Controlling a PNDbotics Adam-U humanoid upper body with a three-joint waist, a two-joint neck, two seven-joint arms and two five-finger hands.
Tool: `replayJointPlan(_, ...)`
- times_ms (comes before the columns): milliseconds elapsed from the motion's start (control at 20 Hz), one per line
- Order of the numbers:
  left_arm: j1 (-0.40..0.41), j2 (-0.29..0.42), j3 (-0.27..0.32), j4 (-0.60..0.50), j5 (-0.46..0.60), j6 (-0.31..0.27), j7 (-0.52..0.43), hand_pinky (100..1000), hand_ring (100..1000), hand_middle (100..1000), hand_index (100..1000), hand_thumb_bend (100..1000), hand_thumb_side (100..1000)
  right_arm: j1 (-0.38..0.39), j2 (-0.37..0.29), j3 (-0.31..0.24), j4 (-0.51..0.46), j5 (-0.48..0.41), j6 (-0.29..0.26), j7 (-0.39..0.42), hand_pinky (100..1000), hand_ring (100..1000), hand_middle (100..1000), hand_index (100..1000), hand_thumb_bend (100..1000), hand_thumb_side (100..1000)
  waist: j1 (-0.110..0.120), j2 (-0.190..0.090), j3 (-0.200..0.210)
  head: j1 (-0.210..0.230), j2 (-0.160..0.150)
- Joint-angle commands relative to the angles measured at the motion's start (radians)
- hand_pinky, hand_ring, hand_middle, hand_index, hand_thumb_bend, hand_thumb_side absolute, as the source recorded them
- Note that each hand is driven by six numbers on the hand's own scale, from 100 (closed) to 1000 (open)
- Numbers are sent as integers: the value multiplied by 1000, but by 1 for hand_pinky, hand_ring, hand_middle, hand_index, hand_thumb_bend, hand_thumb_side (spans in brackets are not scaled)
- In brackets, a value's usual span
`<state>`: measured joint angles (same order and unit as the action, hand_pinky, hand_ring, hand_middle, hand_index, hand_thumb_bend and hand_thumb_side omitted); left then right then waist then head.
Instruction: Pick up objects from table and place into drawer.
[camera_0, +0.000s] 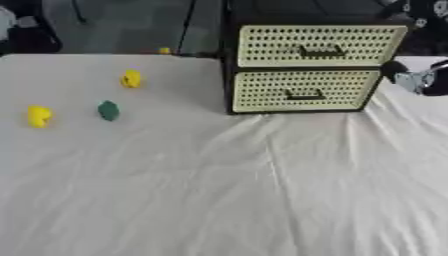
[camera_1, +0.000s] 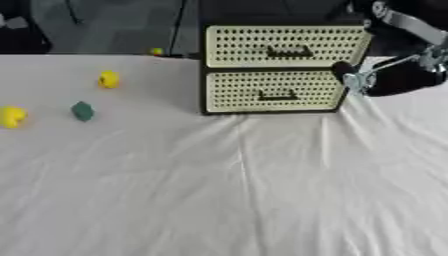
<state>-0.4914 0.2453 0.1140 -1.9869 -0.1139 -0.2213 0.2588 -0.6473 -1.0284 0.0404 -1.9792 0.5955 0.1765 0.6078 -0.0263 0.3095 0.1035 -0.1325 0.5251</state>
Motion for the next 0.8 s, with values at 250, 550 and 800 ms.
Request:
replayJointPlan(250, -8, 2, -7, -13, 9, 1, -12, 529, 650, 804, 820, 100, 941, -89, 7, 57, 93, -19, -7, 121, 127, 100, 100, 903, 309, 225, -1, -22, 13, -20, -2)
replayJointPlan(550, -12, -3, -12, -13, 14, 1, -19, 527, 650, 803, 819, 100, 941, -162, 73, 100, 201, -11, -11, 156, 133, 100, 100, 904, 337, 223, 0, -16, 28, -38, -9)
replayJointPlan(800, -17, -8, -17, -13, 17, 1, -26, 526, 651, 802, 819, 100, 942, -203, 112, 122, 261, 9, -16, 149, 132, 100, 100, 917, 342, 216, -2, -7, 38, -45, -16)
